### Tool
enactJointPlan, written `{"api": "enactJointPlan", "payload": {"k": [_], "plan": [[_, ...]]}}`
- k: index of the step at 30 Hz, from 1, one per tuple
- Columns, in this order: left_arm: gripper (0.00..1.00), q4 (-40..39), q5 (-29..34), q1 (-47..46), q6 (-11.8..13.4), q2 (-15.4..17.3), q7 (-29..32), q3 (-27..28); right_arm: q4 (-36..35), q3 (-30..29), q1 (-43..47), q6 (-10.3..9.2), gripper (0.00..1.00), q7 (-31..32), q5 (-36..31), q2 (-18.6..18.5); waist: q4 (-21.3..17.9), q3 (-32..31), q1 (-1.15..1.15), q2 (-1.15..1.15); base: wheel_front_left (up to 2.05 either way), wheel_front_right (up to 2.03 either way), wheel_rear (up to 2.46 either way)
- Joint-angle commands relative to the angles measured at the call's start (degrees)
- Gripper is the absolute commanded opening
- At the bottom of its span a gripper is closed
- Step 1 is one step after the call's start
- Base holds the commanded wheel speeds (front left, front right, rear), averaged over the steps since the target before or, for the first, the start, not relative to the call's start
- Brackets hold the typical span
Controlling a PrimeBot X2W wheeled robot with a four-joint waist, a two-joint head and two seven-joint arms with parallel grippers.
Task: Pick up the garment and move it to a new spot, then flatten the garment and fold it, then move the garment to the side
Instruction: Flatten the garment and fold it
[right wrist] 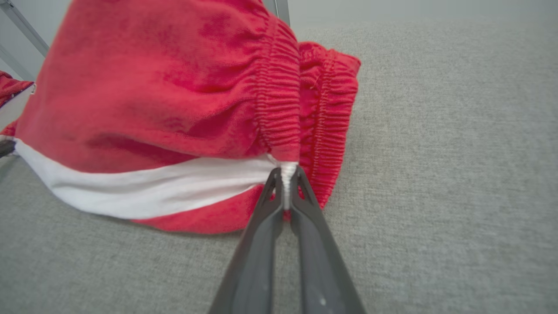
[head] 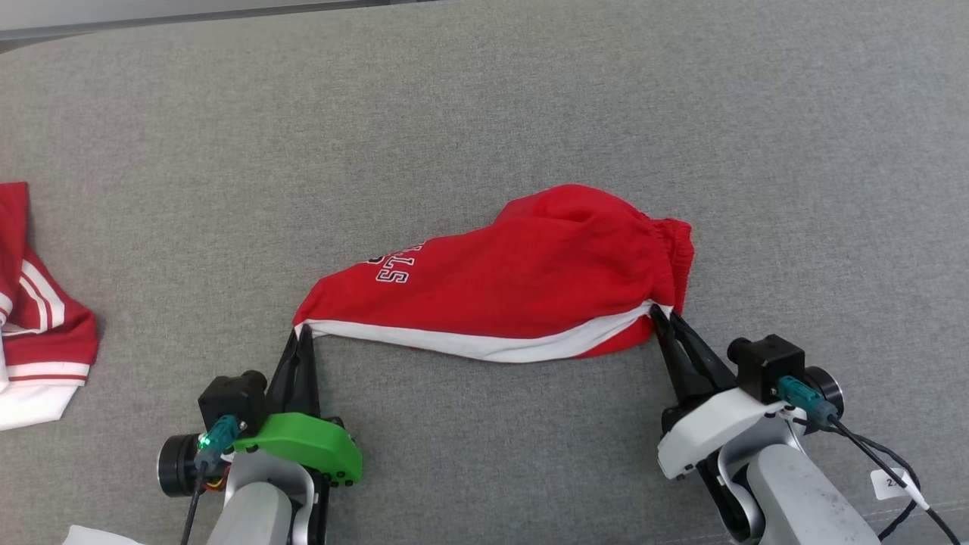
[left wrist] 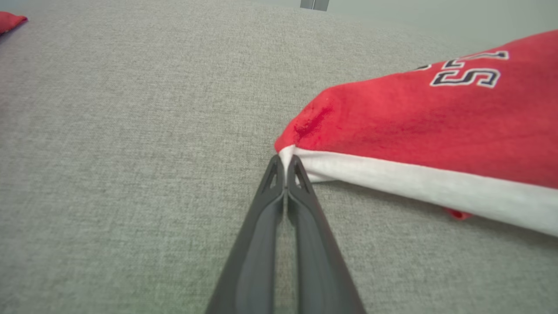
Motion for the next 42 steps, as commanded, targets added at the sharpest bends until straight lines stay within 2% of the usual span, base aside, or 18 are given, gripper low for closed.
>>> {"api": "enactJointPlan", "payload": {"k": [1,13,21,26,35,42], "plan": [[0.0,0.2,0.3,-0.6,-0.1,0.3,0.0,0.1,0.1,-0.1,-0.6,0.0,0.0,-0.2,0.3,-0.2,0.1,-0.2,0.0,0.0,0.0,0.0,0.0],[0.0,-3.1,1.2,2.4,-1.2,0.3,0.0,1.6,-3.1,-1.0,2.2,0.0,0.0,-0.2,1.9,0.6,0.4,-6.1,0.0,0.0,0.0,0.0,0.0],[0.0,-8.0,3.8,2.8,-3.0,0.3,0.0,4.0,-6.2,-0.4,1.7,0.0,0.0,-0.2,4.8,1.3,0.4,-13.3,0.0,0.0,0.0,0.0,0.0],[0.0,-11.0,6.8,0.2,-5.0,0.3,0.0,5.9,-7.9,-0.6,-0.7,0.0,0.0,-0.2,6.6,0.7,0.7,-16.5,0.0,0.0,0.0,0.0,0.0],[0.0,-12.1,11.2,-9.6,-7.9,2.5,0.0,9.9,-9.3,0.2,-9.6,-0.01,0.0,-0.2,9.7,-2.6,0.5,-16.9,0.0,0.0,0.0,0.0,0.0],[0.0,-9.7,13.7,-20.0,-8.7,4.4,0.0,9.9,-7.7,1.2,-19.8,-0.01,0.0,-0.2,11.5,-5.4,0.7,-11.4,0.0,0.0,0.0,0.0,0.0]]}}
